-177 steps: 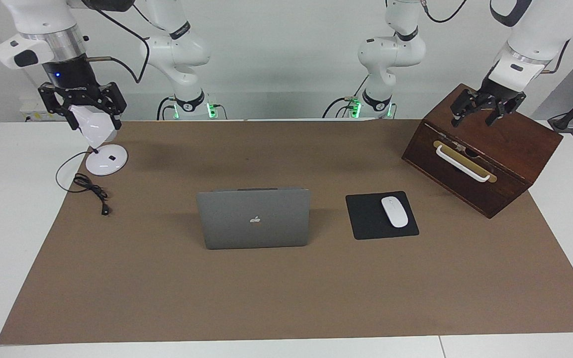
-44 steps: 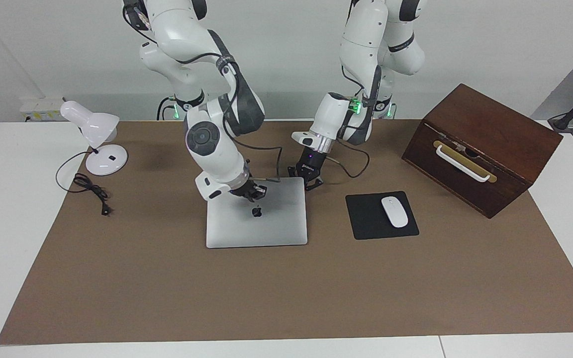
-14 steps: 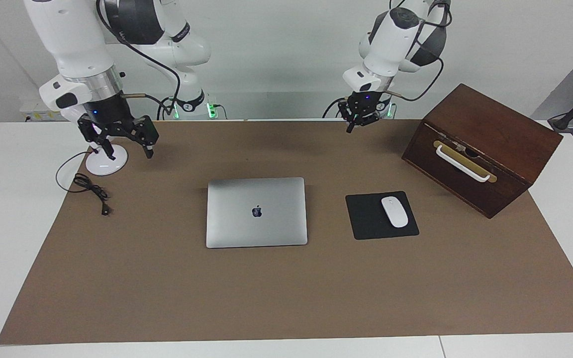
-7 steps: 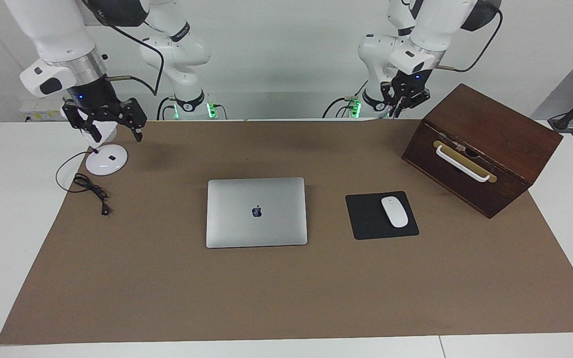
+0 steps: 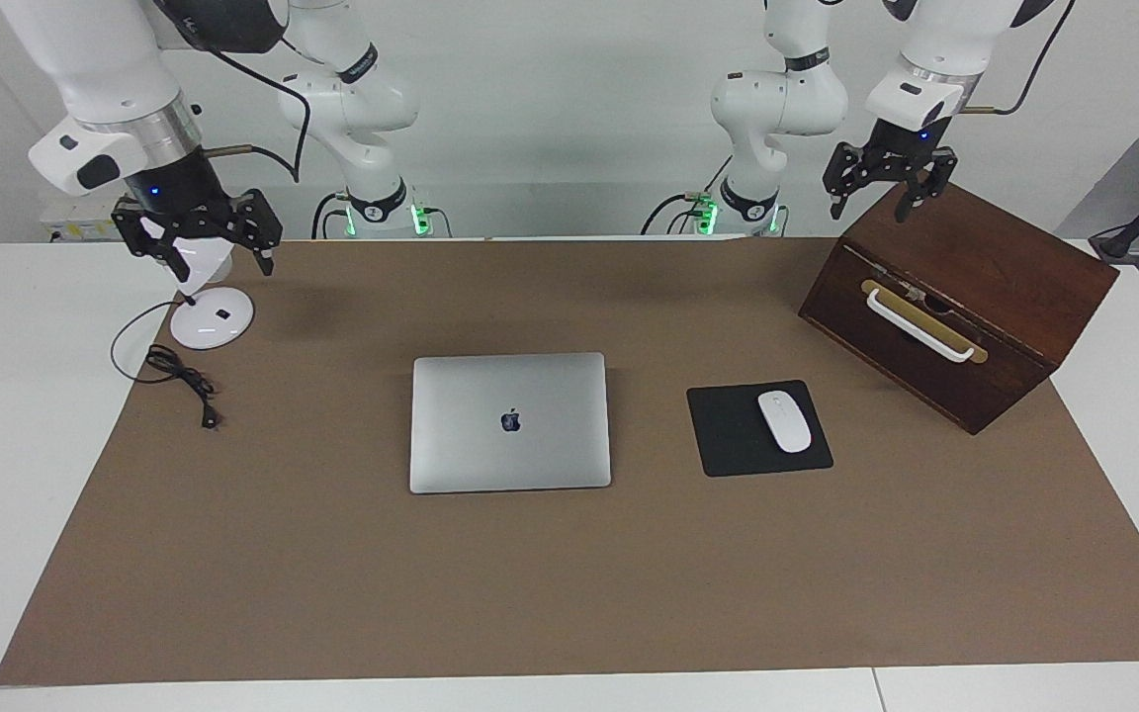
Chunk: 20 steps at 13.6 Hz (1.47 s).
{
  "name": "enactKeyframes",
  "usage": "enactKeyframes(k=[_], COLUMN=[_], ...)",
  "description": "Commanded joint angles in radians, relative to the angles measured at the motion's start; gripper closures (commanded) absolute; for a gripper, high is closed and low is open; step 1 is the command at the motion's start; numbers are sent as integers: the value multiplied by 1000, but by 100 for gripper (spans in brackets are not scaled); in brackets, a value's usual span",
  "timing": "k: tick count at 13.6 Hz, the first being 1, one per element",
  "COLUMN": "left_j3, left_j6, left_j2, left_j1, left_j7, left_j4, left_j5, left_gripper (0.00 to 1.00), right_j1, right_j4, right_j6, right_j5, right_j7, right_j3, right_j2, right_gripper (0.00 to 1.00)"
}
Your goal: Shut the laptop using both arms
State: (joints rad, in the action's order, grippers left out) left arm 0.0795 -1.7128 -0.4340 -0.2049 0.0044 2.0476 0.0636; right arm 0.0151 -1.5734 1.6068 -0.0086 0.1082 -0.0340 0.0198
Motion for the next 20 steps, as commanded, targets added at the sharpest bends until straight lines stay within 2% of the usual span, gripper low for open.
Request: enactKeyframes(k=[1, 3, 7, 9, 15, 20], left_j3=[2, 9, 36, 37, 37, 36], left_j6=[9, 16, 79, 93, 110, 96], left_j2=[24, 52, 196, 245, 304, 308], left_j1=[63, 76, 75, 76, 79, 73], left_j7=[17, 19, 17, 16, 16, 25], left_j4=[-69, -102, -265, -297, -271, -273], left_j5=[24, 18, -10, -24, -25, -27], left_gripper=[0, 0, 0, 0, 0, 0], right_j1=[-14, -18, -32, -24, -23, -21], right_j4=[-26, -31, -30, -30, -30, -31], right_j6=[-15, -21, -19, -19, -22, -37], right_j5=[-11, -11, -10, -7, -7, -5], right_j7=[22, 18, -1, -44, -51, -51], right_j3=[11, 11, 11, 14, 14, 14], right_j2=[25, 28, 28, 29, 32, 40], right_gripper=[0, 0, 0, 0, 0, 0])
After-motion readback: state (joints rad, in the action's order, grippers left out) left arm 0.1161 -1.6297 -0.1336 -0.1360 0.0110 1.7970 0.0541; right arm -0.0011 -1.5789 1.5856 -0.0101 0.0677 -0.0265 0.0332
